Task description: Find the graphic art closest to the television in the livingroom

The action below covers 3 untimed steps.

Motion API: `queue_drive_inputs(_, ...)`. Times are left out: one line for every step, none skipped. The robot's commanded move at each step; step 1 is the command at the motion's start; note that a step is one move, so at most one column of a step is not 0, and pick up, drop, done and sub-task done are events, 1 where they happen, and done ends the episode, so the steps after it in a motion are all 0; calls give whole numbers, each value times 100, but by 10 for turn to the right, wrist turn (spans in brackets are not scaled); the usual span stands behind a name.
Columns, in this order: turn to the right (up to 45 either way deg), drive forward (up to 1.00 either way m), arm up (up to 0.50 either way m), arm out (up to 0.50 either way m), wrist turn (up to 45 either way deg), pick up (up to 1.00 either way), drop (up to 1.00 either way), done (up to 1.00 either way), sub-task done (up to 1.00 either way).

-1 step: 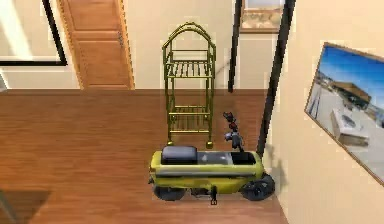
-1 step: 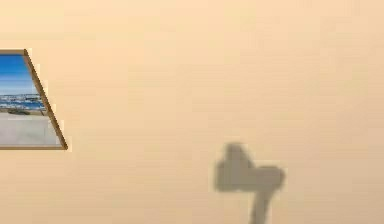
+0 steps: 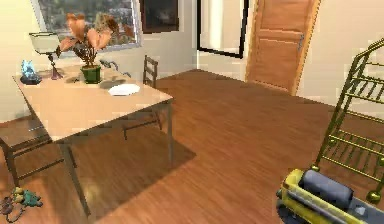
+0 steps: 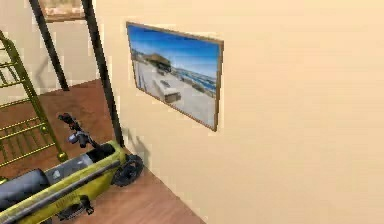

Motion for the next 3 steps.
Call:
queue_drive_inputs(-450, 0, 0, 0, 0, 0, 0, 0, 0)
queue_drive_inputs(-420, 0, 0, 0, 0, 0, 0, 0, 0)
queue_drive_inputs(0, 100, 0, 0, 0, 0, 0, 0, 0)
